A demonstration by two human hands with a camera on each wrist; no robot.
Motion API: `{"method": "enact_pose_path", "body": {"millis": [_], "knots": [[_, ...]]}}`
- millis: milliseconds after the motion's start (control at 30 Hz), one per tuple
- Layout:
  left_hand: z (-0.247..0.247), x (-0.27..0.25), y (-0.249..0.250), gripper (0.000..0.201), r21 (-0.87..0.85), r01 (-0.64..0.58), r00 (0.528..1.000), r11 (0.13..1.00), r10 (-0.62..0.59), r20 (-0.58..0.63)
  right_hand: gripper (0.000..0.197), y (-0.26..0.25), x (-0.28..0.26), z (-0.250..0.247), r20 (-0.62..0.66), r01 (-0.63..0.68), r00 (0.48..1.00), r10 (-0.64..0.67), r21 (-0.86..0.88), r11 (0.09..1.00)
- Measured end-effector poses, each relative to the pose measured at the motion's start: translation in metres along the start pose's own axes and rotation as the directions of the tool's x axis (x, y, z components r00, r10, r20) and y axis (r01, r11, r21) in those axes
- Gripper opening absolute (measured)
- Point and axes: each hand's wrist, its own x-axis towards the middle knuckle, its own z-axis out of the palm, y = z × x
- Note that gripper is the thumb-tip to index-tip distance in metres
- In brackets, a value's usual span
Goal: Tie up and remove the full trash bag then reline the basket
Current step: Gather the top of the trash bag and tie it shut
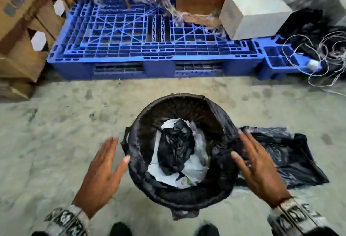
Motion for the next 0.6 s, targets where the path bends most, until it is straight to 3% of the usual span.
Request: {"method": "enact_pose_path", "body": {"millis": [67, 133, 233, 300, 367, 433, 500, 600], "knots": [[0.024, 0.03, -0.015, 0.07, 0.054, -0.158, 0.987, 0.986, 0.159, -0.026, 0.068, 0.01, 0.015, 0.024, -0.076, 0.068, 0.995, -0.064, 0.042, 0.997], [0.035, 0.06, -0.028, 0.072, 0.104, -0.231, 0.972, 0.967, 0.235, -0.022, 0.075, 0.024, 0.031, 0.039, -0.13, 0.127, 0.984, -0.119, 0.055, 0.99], [0.047, 0.077, -0.05, 0.082, 0.054, -0.219, 0.975, 0.974, 0.22, -0.025, 0.086, 0.046, 0.036, 0.056, -0.216, 0.099, 0.975, -0.052, 0.211, 0.972], [0.052, 0.086, -0.061, 0.081, -0.037, -0.215, 0.975, 0.976, 0.213, -0.056, 0.095, 0.054, 0.042, 0.06, -0.216, 0.073, 0.976, 0.0, 0.33, 0.941], [0.056, 0.091, -0.069, 0.068, -0.133, -0.234, 0.971, 0.963, 0.227, -0.07, 0.098, 0.059, 0.047, 0.063, -0.184, 0.066, 0.983, 0.017, 0.431, 0.9], [0.06, 0.094, -0.074, 0.059, -0.237, -0.243, 0.97, 0.941, 0.235, -0.059, 0.089, 0.058, 0.047, 0.065, -0.155, 0.068, 0.988, 0.015, 0.513, 0.855], [0.061, 0.097, -0.073, 0.067, -0.289, -0.252, 0.967, 0.924, 0.251, -0.041, 0.078, 0.057, 0.05, 0.066, -0.111, 0.076, 0.994, -0.017, 0.55, 0.832], [0.06, 0.089, -0.067, 0.072, -0.358, -0.277, 0.96, 0.892, 0.275, -0.059, 0.073, 0.05, 0.047, 0.063, -0.08, 0.05, 0.997, -0.011, 0.512, 0.857]]}}
